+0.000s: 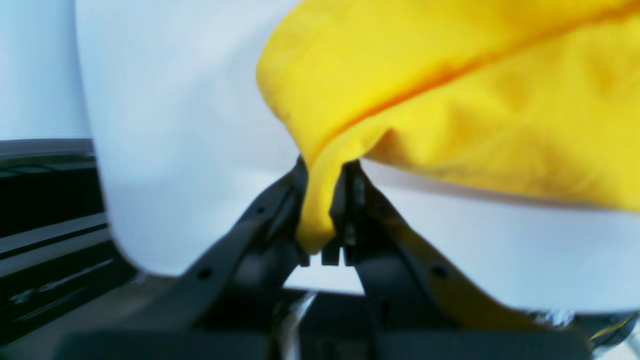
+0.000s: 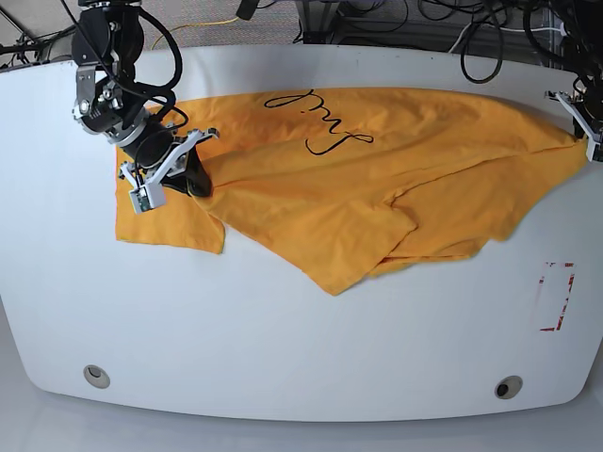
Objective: Fold the T-shirt properly
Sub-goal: 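Lift the shirt with both grippers and swing it across the table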
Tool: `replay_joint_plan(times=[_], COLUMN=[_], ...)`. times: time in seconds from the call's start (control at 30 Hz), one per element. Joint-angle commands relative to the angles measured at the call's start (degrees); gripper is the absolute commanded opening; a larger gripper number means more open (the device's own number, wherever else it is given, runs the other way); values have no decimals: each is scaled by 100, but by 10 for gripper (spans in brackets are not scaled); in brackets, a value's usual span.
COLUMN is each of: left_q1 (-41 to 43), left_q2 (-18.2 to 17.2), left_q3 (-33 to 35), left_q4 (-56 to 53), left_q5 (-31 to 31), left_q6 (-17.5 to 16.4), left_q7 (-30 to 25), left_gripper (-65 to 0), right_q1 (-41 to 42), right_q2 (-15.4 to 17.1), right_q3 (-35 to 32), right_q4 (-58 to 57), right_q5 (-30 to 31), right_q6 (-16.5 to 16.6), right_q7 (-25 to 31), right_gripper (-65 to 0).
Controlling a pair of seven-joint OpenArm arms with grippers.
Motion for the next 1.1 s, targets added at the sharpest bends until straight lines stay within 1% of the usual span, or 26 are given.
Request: replay_joint_plan(times=[0.0,0.07,0.1,0.2,0.33,0.43,0.53,0.6,0.7,0.77,0.87,0.93,1.07], left_q1=[76,120,120,120,129,76,-276,-443,-785,-1137,-1594,-1919,-2790], left_q2=[-264,-282,-291,-300,-256,-176,-27,43,158,228,360,413,553], left_q3=[38,56,109,399,1023,1656,2245,2544,2825,3027,3141,3150,3159], left_q4=[215,233,233,224,215,224,470,663,743,751,874,936,954], left_q5=[80,185,256,546,994,1293,1715,1996,2242,2409,2770,2840,2858], left_q6=[18,18,18,18,18,18,18,18,18,18,18,18,18], left_q7=[-113,-121,-121,-201,-675,-790,-781,-772,-772,-728,-473,-350,186], left_gripper=[-650,-650,-650,-650,-650,-650,-650,-650,-650,-650,-650,-650,-650], right_q1=[-250,-408,-505,-593,-646,-435,-171,49,462,743,1192,1447,2141], right_q2=[65,65,65,65,65,82,355,478,583,697,935,1032,1111], right_q3=[250,338,400,514,628,690,681,681,672,655,541,514,488], right_q4=[269,331,339,339,296,243,111,14,-206,-355,-540,-628,-882], right_q5=[77,77,77,50,24,15,15,15,15,24,24,24,24], right_q6=[48,127,233,417,452,452,444,444,444,444,444,444,444], right_q7=[114,114,114,114,105,96,-9,-115,-132,-141,-264,-291,-361], right_gripper=[-650,-650,-650,-650,-650,-650,-650,-650,-650,-650,-650,-650,-650])
